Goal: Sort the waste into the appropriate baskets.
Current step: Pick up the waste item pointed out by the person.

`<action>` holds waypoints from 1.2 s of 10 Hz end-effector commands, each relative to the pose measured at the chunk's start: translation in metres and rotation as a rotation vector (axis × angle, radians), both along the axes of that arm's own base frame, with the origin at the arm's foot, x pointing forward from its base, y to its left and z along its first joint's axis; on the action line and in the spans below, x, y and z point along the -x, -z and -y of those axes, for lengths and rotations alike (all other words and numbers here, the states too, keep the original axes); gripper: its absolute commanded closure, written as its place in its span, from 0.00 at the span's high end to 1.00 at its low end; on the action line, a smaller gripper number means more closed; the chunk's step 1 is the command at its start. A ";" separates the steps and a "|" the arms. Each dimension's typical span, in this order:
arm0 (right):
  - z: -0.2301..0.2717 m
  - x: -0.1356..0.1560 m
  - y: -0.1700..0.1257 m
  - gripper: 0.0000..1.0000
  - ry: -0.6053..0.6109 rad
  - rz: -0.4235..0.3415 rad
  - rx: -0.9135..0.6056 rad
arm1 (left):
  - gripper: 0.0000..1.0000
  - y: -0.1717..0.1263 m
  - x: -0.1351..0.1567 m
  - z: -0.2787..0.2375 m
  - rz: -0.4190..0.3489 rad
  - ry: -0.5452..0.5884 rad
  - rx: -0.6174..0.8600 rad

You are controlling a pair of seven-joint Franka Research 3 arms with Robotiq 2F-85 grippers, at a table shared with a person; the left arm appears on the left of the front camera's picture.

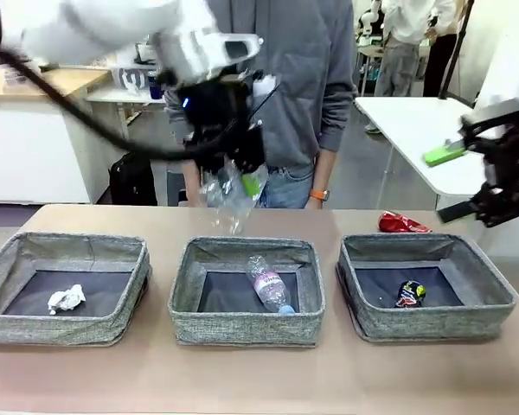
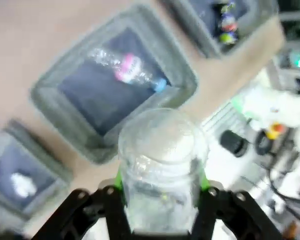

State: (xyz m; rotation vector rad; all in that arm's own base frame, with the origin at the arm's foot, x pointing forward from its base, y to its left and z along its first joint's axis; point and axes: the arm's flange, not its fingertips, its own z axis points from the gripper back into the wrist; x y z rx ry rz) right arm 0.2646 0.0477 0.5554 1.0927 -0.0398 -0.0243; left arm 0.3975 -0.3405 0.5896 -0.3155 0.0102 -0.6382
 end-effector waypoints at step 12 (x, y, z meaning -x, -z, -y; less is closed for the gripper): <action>0.000 0.000 0.000 1.00 0.000 0.000 0.000 | 0.56 -0.081 0.006 0.044 -0.384 -0.666 -0.118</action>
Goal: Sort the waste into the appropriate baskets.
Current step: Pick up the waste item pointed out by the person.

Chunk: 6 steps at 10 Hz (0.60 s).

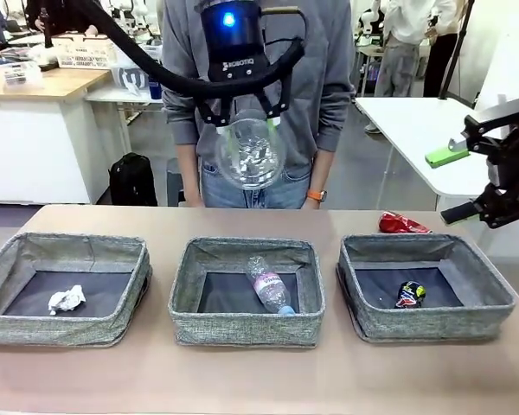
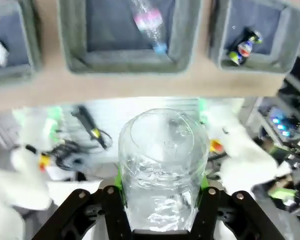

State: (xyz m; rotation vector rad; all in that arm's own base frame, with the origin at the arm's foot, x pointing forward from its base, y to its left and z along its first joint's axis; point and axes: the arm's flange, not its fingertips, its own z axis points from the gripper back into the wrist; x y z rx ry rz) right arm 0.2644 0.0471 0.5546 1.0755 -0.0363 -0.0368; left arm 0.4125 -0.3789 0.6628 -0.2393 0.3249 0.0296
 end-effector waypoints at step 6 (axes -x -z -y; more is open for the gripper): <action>-0.001 0.000 -0.001 1.00 -0.009 0.009 -0.017 | 0.56 -0.041 0.023 0.005 -0.087 0.081 -0.080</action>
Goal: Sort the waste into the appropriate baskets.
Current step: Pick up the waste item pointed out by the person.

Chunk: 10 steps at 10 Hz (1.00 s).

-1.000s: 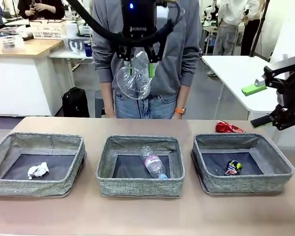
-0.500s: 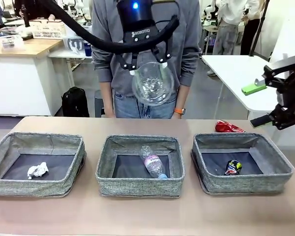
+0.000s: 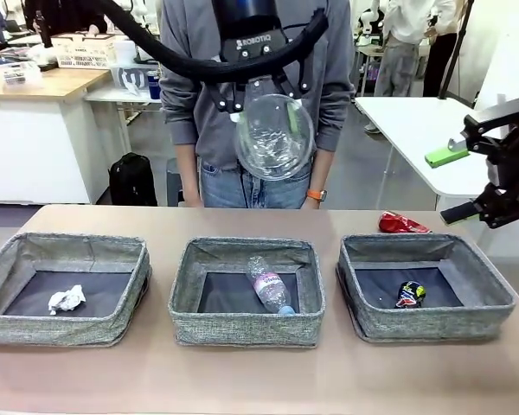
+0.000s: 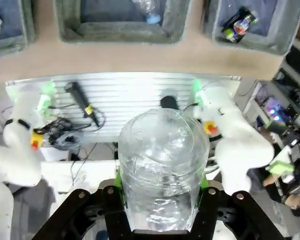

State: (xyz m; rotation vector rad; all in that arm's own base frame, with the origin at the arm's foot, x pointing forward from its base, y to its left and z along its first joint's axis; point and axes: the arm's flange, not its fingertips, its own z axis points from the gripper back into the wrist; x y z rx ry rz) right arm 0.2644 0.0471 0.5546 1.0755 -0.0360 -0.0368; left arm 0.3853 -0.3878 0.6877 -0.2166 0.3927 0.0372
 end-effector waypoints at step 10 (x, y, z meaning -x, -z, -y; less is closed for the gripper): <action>-0.001 0.000 -0.001 1.00 -0.009 0.010 -0.017 | 0.56 -0.051 0.024 -0.009 0.430 0.054 -0.165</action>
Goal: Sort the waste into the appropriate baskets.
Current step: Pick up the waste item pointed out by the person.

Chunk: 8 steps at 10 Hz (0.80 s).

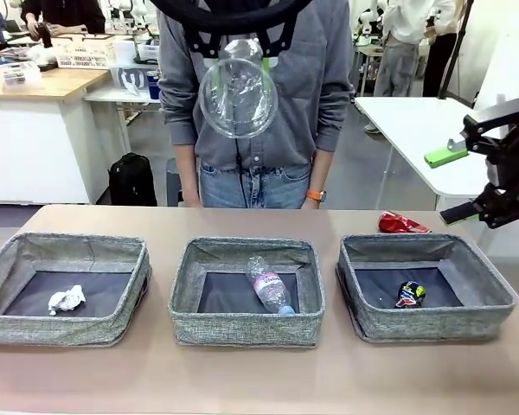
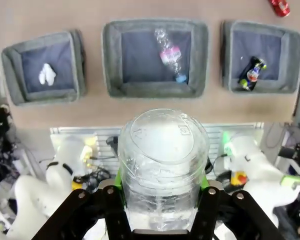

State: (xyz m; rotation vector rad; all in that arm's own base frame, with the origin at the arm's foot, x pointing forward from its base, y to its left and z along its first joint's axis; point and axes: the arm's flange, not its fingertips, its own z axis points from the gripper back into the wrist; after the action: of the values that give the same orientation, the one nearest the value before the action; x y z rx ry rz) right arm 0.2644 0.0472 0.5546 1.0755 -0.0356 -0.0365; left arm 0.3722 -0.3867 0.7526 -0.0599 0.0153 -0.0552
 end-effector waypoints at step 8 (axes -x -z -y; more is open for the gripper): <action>0.000 0.000 -0.001 1.00 -0.008 0.010 -0.017 | 0.56 0.003 0.001 0.001 0.035 -0.022 0.000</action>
State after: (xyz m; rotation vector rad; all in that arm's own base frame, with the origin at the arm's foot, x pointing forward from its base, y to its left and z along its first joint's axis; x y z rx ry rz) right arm 0.2644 0.0472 0.5546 1.0756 -0.0355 -0.0365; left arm 0.3714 -0.3886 0.7445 -0.0553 -0.0084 -0.0258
